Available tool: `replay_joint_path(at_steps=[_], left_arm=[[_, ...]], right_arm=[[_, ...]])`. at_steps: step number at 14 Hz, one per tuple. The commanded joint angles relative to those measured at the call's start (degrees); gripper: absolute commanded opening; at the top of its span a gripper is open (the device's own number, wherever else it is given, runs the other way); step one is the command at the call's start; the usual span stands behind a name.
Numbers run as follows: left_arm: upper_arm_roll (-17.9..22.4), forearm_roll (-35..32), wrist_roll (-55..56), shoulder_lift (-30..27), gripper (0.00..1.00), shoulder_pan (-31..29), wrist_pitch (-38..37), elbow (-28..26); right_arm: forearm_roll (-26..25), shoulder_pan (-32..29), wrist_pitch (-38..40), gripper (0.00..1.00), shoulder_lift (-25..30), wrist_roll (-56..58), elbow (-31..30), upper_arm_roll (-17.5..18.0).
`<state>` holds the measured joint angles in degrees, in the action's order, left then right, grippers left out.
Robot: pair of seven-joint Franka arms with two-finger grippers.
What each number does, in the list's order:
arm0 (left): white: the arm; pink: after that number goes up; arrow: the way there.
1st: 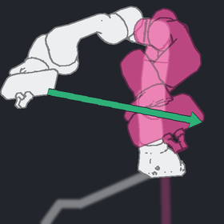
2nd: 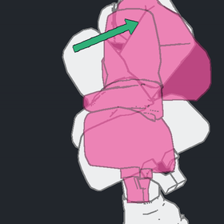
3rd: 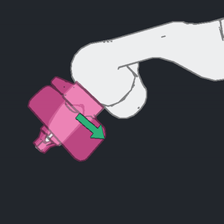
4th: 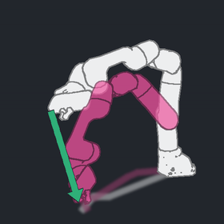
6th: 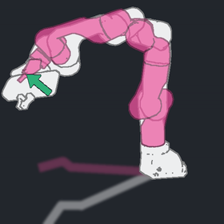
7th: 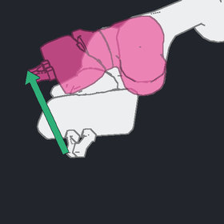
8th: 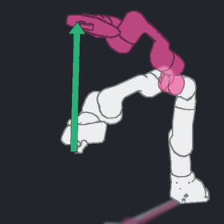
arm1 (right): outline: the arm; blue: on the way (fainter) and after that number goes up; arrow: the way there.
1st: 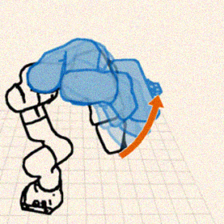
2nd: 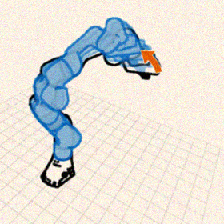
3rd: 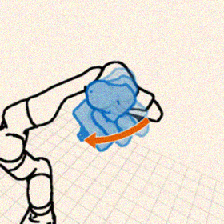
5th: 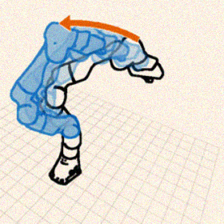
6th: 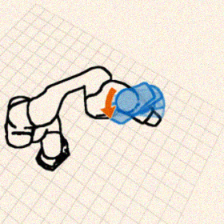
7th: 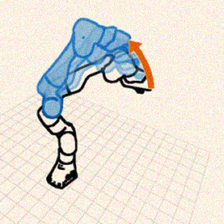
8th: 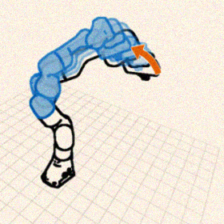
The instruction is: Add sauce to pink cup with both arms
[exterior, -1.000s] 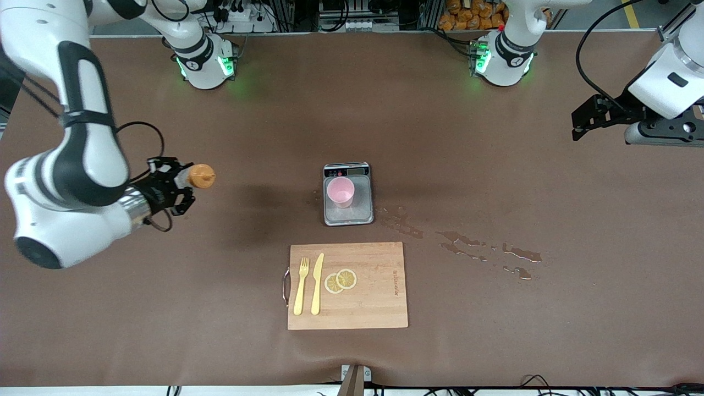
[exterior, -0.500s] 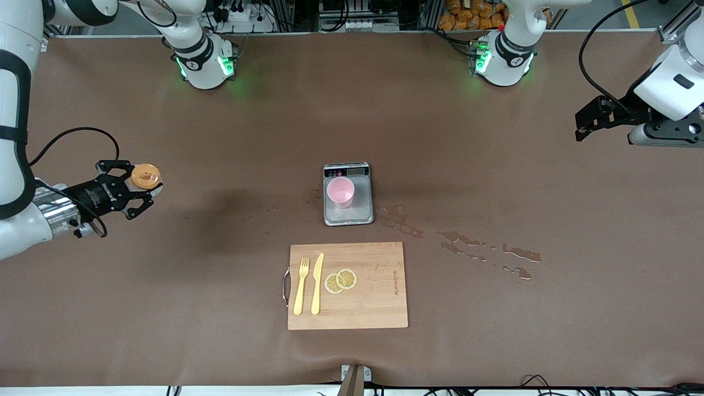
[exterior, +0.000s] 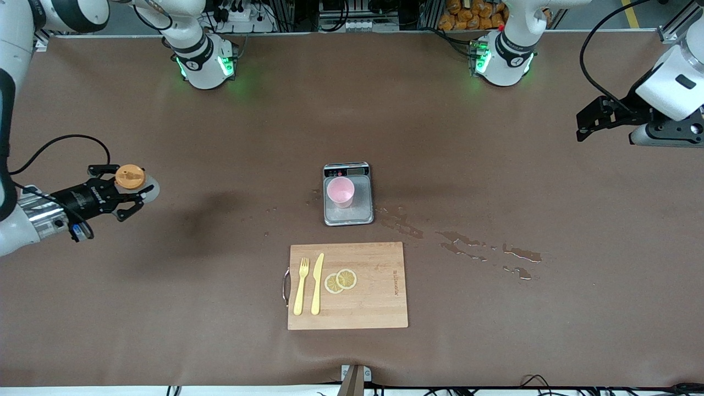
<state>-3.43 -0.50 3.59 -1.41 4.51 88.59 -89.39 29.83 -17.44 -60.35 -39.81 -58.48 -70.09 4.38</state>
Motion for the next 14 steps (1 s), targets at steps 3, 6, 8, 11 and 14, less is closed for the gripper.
replay_joint_path(at_steps=[3, 6, 8, 11, 14], left_arm=[[-0.3, 0.9, -0.8, -1.0, 1.00, -1.5, -0.1, -0.9], [-0.3, 0.9, -0.7, -1.0, 1.00, -1.5, -0.2, -0.9], [-0.2, 1.0, -0.7, -1.0, 1.00, -1.5, -0.1, -0.9], [-0.2, 1.0, -0.3, -1.0, 1.00, -1.5, -0.1, -0.9], [-0.3, 1.0, 0.7, -0.7, 1.00, -1.3, 0.5, -1.0]], right_arm=[[4.2, -5.8, 0.9, 0.45, -3.1, 8.2, -1.7, 0.8], [4.3, -7.5, 0.9, 0.45, -5.7, 12.2, -2.1, 0.8], [4.3, -8.6, 0.9, 0.45, -6.8, 14.2, -2.1, 0.8], [4.2, -9.1, 0.8, 0.45, -8.0, 16.7, -2.1, 0.8], [4.3, -10.6, 0.8, 0.45, -10.1, 20.6, -2.0, 0.8]])
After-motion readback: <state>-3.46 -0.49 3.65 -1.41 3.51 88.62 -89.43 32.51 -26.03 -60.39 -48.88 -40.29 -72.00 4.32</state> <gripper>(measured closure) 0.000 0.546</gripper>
